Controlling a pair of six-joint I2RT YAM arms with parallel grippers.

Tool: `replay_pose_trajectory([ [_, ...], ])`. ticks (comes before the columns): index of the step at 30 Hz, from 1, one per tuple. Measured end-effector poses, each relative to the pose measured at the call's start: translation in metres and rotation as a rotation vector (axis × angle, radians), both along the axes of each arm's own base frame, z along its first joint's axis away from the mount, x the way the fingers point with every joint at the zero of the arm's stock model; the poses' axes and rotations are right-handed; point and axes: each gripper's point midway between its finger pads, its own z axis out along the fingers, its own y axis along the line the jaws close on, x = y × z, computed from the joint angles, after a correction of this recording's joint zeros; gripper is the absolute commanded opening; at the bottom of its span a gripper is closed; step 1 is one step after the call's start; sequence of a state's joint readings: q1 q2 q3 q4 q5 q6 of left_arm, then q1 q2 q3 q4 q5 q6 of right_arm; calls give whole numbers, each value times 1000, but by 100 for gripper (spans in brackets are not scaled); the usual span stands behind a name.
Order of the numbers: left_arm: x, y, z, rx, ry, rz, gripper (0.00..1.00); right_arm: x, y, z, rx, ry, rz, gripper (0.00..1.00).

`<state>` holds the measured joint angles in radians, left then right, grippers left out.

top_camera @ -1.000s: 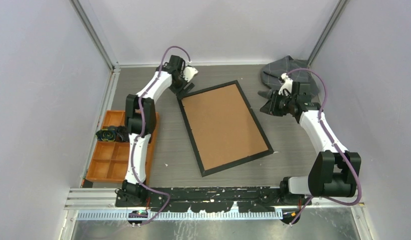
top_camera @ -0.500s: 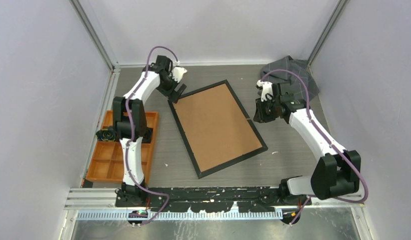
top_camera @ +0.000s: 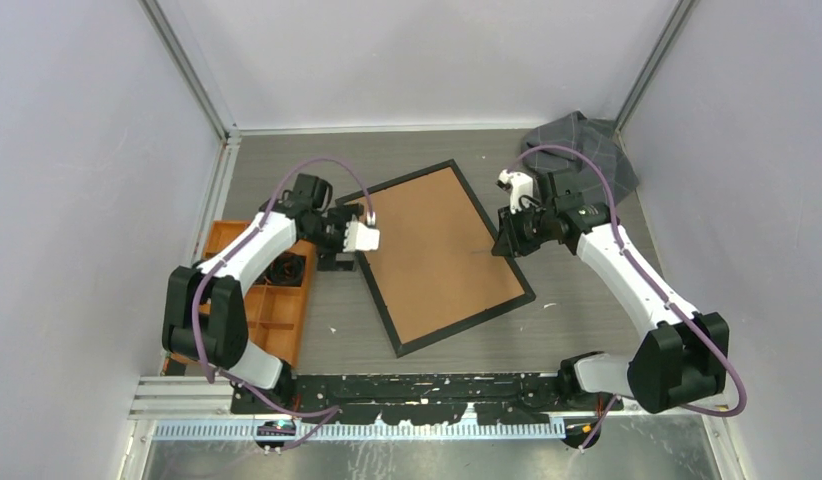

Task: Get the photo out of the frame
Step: Release the photo frame item from the photo frame.

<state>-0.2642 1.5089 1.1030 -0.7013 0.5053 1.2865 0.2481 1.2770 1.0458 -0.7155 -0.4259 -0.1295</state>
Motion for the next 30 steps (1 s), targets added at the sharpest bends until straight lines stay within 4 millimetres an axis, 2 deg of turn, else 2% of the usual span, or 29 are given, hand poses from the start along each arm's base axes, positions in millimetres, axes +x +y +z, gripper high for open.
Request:
replay_pose_trajectory([
  [2, -12, 0, -18, 34, -6, -103, 99, -1, 1, -4, 3, 12, 5, 1],
  [4, -19, -6, -25, 53, -28, -188, 98, -3, 1, -7, 1, 24, 5, 1],
  [9, -43, -48, -48, 97, -115, -415, 95, -7, 1, -11, 2, 36, 9, 1],
  [12, -56, -61, -65, 137, -117, -489, 90, -8, -1, -10, 9, 34, 6, 1],
  [14, -55, -64, -76, 163, -107, -503, 85, -7, -2, -6, 22, 27, 2, 1],
  [19, -50, -63, -76, 178, -120, -493, 68, -4, -9, -1, 41, 13, -24, 1],
  [22, -51, -63, -78, 178, -111, -491, 46, -4, -10, 0, 46, 14, -25, 1],
  [25, -52, -65, -78, 171, -111, -487, 37, -5, -7, 1, 58, 16, -16, 1],
  [27, -50, -73, -77, 170, -124, -490, 21, -6, -6, 1, 64, 17, -9, 1],
  [30, -49, -87, -75, 178, -140, -505, 17, -8, -5, 2, 72, 23, -1, 1],
])
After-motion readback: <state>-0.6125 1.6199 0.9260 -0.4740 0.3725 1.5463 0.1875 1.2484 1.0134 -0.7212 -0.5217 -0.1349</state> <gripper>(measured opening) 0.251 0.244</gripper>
